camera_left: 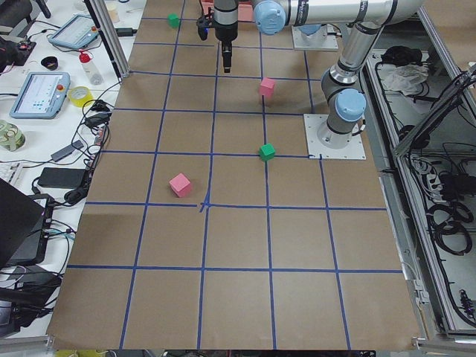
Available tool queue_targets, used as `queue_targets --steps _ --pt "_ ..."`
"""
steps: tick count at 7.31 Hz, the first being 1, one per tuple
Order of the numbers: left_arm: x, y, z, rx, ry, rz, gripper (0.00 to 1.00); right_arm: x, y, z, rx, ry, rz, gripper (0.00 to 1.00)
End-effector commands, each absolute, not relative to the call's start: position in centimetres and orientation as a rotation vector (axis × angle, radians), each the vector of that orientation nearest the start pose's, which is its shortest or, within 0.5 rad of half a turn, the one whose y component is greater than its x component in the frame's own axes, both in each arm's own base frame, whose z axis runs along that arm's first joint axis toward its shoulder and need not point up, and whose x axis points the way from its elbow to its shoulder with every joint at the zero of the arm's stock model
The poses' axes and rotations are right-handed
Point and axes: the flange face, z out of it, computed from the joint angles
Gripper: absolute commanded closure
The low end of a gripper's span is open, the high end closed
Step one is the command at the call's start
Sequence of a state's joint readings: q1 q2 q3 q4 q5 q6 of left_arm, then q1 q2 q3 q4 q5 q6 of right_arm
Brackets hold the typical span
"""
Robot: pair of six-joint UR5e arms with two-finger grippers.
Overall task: Align button upright
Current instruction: 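Lift the button switch out of the bin with the right gripper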
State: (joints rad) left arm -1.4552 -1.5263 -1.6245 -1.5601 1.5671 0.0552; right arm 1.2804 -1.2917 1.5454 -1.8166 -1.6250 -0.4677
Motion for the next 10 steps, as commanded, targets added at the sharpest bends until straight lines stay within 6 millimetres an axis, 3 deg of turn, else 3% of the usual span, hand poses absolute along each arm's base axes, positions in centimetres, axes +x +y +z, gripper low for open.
queue_targets --steps 1,2,4,5,8,9,10 --pt "-7.8 -48.5 48.4 -0.094 3.143 -0.003 0.0 7.2 -60.6 36.9 -0.231 3.198 0.035 1.0" --pt "-7.8 -48.5 48.4 -0.094 3.143 -0.003 0.0 11.6 -60.1 36.3 -0.115 3.195 0.037 1.0" --pt "-7.8 -48.5 48.4 -0.094 3.143 -0.003 0.0 21.8 -59.1 33.2 0.025 3.181 0.018 1.0" --pt "-7.8 -48.5 48.4 -0.094 3.143 -0.003 0.0 25.9 -58.6 31.9 0.125 3.087 0.025 1.0" --pt "-7.9 -48.5 48.4 -0.094 3.145 -0.003 0.0 35.5 -57.6 25.8 0.215 3.051 -0.08 1.0" --pt "-7.9 -48.5 48.4 -0.094 3.145 -0.003 0.0 37.6 -57.2 23.6 0.287 3.046 -0.087 1.0" --pt "-7.8 -48.5 48.4 -0.087 3.143 -0.003 0.0 38.0 -57.3 22.0 0.302 3.046 -0.082 1.0"
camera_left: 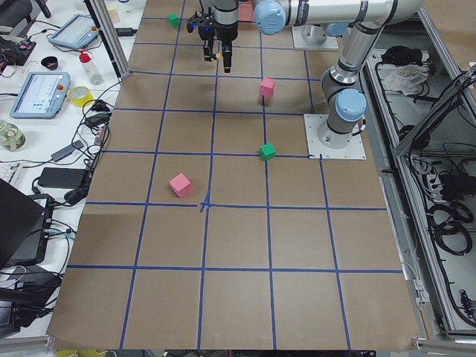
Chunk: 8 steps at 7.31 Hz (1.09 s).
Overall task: Align button upright
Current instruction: 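Set the button switch on the table center and release it, right gripper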
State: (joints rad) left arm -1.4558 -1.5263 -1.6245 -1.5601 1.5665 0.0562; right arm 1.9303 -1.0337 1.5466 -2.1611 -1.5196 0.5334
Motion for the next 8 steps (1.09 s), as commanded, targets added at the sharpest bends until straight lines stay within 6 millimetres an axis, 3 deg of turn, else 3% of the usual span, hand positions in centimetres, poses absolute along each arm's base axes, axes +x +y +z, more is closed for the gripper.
queue_targets --steps 1,5,6,8 --pt "-7.9 -48.5 48.4 -0.087 3.145 -0.003 0.0 38.4 -56.8 20.7 0.306 3.055 -0.054 1.0" --pt "-7.9 -48.0 48.8 -0.072 3.14 0.005 0.0 38.3 -55.7 19.1 0.301 3.072 -0.008 0.99" --pt "-7.9 -48.1 48.7 -0.091 3.136 0.008 0.0 38.3 -55.7 19.0 0.299 3.073 -0.006 0.94" --pt "-7.8 -47.5 48.2 -0.09 3.126 0.102 0.0 38.3 -55.6 19.1 0.299 3.072 -0.008 0.6"
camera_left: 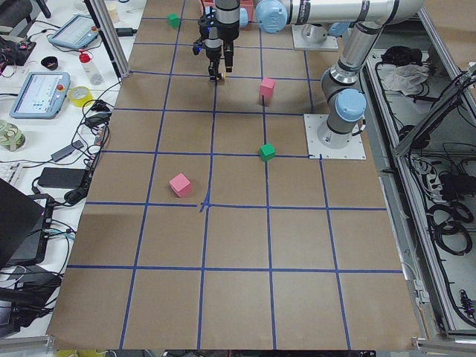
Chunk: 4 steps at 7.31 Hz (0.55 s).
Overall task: Align button upright
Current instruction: 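Set the button switch on the table center and release it, right gripper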
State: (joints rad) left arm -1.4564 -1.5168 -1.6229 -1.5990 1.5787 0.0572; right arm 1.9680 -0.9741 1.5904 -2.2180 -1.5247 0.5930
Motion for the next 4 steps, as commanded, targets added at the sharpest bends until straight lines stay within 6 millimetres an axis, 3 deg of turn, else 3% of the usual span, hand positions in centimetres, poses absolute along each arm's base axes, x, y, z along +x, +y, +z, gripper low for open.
queue_targets --steps 1,3,4 --pt "-6.8 -48.0 47.1 -0.087 3.044 0.146 0.0 38.3 -55.6 19.4 0.299 3.071 -0.012 0.54" --pt "-6.8 -48.0 46.4 -0.08 3.024 0.156 0.0 38.2 -55.6 20.2 0.275 3.067 -0.029 0.29" --pt "-6.9 -48.0 46.5 -0.057 3.028 0.153 0.0 38.1 -55.4 22.0 0.247 3.057 -0.062 0.16"
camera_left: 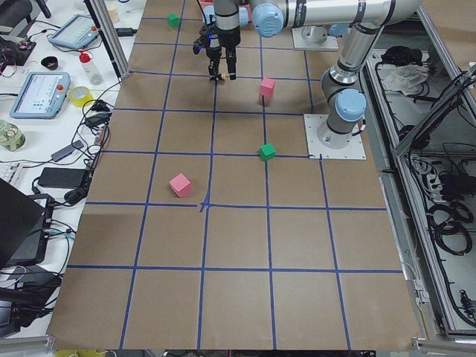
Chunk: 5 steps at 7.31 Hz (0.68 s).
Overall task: Align button upright
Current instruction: 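Set the button switch on the table center and release it, right gripper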
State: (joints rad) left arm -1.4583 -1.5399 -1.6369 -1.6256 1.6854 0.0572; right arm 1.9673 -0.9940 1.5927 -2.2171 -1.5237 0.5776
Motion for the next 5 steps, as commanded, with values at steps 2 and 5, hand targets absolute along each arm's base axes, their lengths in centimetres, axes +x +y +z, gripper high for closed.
queue_targets --steps 2,5 --pt "-8.0 -48.1 45.6 -0.058 3.096 0.163 0.0 36.9 -55.8 24.6 0.168 3.053 -0.115 0.0" --pt "-10.6 -47.9 43.7 0.004 3.103 0.082 0.0 22.5 -56.8 36.5 0.064 3.099 -0.025 0.0"
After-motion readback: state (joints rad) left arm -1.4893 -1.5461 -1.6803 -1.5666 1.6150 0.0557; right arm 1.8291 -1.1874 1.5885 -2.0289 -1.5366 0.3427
